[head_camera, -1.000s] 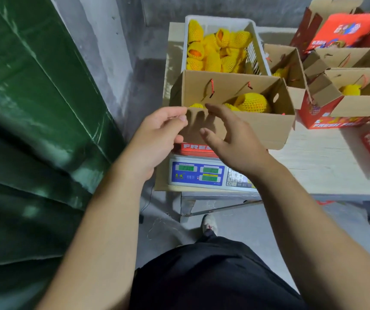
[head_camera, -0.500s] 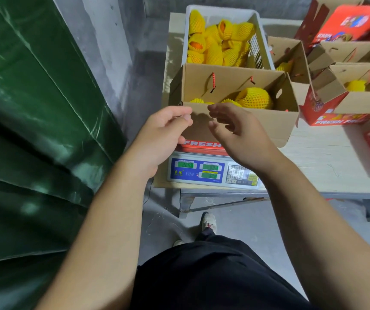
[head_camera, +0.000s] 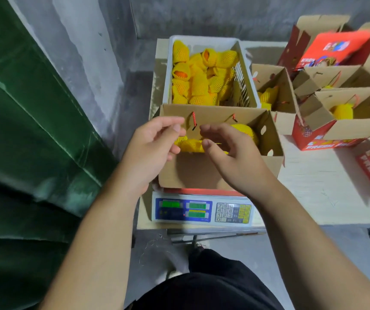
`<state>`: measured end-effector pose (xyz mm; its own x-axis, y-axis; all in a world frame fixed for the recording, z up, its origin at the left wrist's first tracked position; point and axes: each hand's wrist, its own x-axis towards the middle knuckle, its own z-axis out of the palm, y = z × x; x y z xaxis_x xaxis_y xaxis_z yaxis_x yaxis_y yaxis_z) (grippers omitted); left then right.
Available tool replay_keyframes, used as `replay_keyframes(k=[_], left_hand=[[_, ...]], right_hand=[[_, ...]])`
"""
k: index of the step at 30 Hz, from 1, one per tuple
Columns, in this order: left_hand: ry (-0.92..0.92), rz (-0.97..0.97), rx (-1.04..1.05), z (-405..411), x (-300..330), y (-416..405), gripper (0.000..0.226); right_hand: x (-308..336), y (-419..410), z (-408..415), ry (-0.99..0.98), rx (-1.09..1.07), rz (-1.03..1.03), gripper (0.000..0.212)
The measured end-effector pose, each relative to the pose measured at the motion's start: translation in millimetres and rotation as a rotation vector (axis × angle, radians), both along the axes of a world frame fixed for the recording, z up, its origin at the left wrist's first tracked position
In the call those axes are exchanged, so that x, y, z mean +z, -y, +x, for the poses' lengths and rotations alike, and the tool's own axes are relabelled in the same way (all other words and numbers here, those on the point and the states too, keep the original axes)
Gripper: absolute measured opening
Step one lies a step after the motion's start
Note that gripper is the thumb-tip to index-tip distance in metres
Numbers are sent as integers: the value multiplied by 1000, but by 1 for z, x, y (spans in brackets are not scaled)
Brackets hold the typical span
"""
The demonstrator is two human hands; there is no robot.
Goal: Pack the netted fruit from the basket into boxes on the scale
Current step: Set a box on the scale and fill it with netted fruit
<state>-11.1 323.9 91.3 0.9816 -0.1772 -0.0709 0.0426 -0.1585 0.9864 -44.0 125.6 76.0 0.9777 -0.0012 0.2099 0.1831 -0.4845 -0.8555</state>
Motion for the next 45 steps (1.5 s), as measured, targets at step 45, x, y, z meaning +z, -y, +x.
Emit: replay_keyframes(k=[45], left_hand=[[432,1742,-165,498,-155,164,85]], right_hand=[[-142,177,537,-110,-330,-941,71]])
